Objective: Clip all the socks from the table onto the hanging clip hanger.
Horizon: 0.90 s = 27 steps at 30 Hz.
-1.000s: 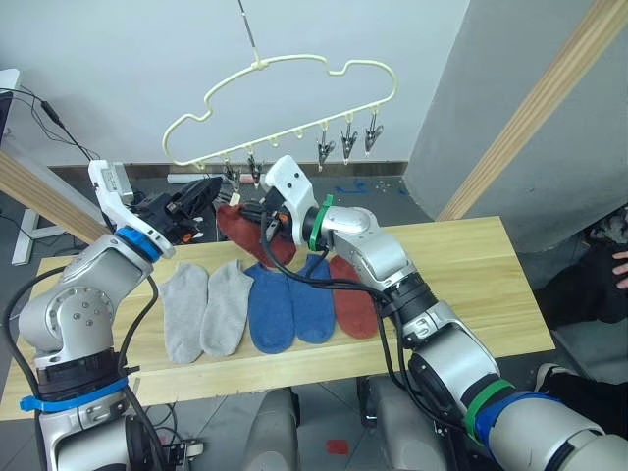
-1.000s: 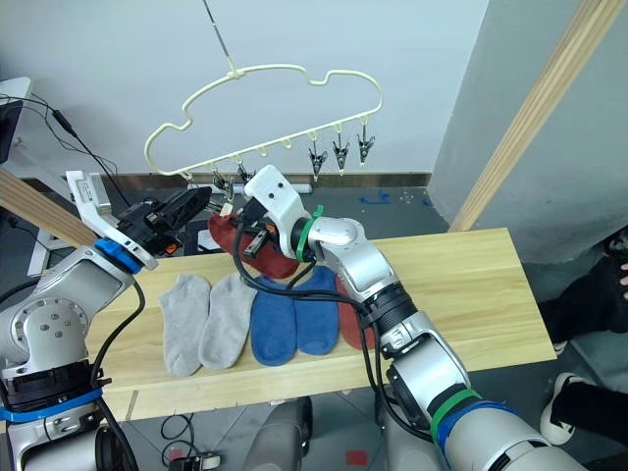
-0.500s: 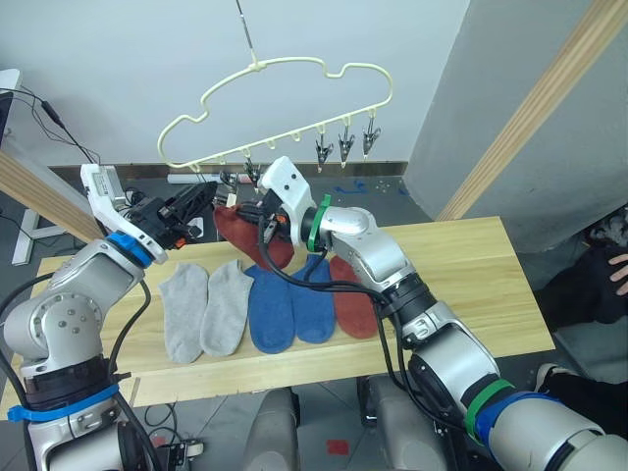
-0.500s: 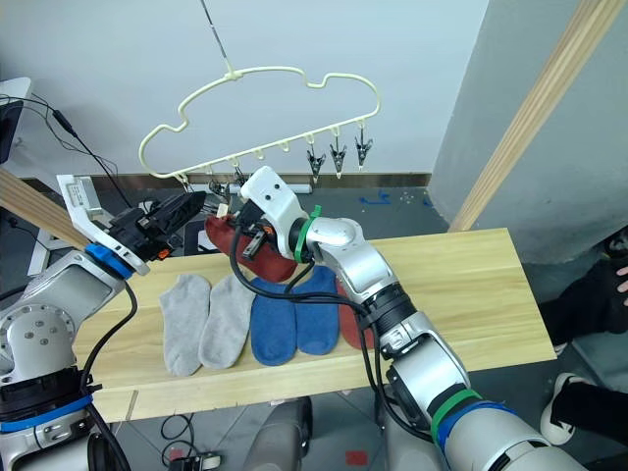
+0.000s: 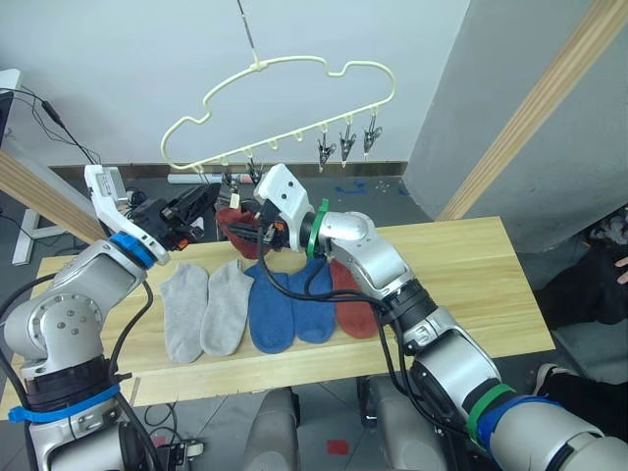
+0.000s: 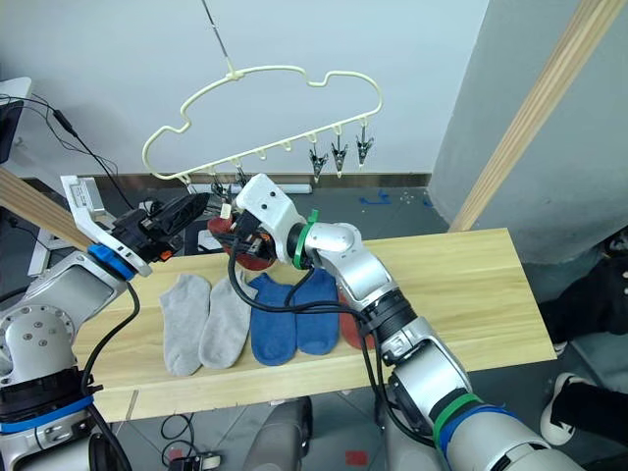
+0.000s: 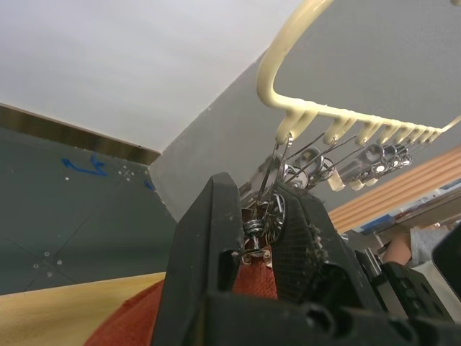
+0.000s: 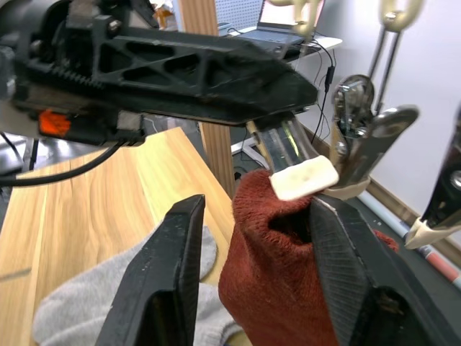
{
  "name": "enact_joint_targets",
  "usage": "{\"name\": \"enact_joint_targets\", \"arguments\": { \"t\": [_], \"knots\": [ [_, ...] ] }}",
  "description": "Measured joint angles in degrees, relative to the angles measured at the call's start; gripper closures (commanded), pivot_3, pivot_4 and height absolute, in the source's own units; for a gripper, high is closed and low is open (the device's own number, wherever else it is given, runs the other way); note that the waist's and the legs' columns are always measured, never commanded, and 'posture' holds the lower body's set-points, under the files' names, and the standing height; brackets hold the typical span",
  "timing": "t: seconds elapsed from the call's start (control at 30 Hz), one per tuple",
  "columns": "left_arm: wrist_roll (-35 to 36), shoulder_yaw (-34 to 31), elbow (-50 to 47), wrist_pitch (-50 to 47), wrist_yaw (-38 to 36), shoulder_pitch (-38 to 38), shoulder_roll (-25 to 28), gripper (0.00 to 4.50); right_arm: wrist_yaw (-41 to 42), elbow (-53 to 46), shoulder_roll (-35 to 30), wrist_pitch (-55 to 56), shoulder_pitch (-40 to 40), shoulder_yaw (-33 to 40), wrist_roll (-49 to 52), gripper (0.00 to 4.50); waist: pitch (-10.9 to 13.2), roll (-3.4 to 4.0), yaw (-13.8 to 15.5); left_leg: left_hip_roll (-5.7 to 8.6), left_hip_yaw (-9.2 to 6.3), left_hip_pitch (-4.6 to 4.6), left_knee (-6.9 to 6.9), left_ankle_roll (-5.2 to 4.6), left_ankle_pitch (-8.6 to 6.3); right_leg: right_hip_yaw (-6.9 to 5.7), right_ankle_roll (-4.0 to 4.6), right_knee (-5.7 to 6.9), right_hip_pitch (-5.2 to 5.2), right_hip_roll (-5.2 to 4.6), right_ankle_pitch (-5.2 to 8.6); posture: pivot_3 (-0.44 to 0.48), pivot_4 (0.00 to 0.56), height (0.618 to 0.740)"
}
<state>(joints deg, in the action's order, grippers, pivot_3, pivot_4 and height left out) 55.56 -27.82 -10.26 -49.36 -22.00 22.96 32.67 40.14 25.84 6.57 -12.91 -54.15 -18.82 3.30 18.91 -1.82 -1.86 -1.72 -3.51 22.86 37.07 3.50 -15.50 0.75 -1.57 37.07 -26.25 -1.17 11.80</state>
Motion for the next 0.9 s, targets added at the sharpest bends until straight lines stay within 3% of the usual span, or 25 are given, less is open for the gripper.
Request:
{"name": "enact_joint_targets", "arguments": {
  "t": [0.03, 0.4, 0.7, 0.9],
  "knots": [
    [-0.5, 0.2, 0.0, 0.7, 0.1, 0.2, -0.4, 3.59, 0.4, -1.1, -0.5, -0.1, 0.6, -0.4, 0.0, 2.23, 0.0, 0.00, 0.1, 0.00, 0.00, 0.00, 0.00, 0.00, 0.00, 0.00, 0.00, -0.01, 0.00, 0.00, 0.00, 0.017, 0.341, 0.740],
    [-2.2, 1.6, 1.2, 2.3, 0.2, 0.4, -1.1, 0.34, 3.6, -12.7, -5.0, -4.2, 4.1, -2.7, 0.1, 2.21, 0.0, 0.00, 0.1, 0.02, -0.05, 0.01, 0.06, 0.00, 0.00, -0.03, 0.00, 0.02, 0.02, -0.01, 0.00, 0.017, 0.336, 0.740],
    [-7.1, 2.0, 1.2, 4.8, -0.7, -2.4, 1.5, 0.34, 3.9, -17.1, -8.7, -6.3, 6.3, -2.8, 0.1, 2.21, 0.0, 0.00, 0.1, 0.02, -0.05, 0.02, 0.04, 0.00, 0.00, -0.02, 0.00, 0.01, 0.01, -0.01, 0.00, 0.027, 0.333, 0.740],
    [-18.1, 5.8, -2.9, 15.1, -5.0, -10.0, 4.8, 0.34, 4.9, -25.5, -13.4, -10.2, 9.5, -2.1, 1.0, 2.21, 0.0, 0.00, 0.1, 0.03, -0.04, 0.02, 0.00, 0.01, 0.00, 0.00, 0.00, -0.03, 0.00, -0.03, 0.00, 0.024, 0.336, 0.740]
  ]
}}
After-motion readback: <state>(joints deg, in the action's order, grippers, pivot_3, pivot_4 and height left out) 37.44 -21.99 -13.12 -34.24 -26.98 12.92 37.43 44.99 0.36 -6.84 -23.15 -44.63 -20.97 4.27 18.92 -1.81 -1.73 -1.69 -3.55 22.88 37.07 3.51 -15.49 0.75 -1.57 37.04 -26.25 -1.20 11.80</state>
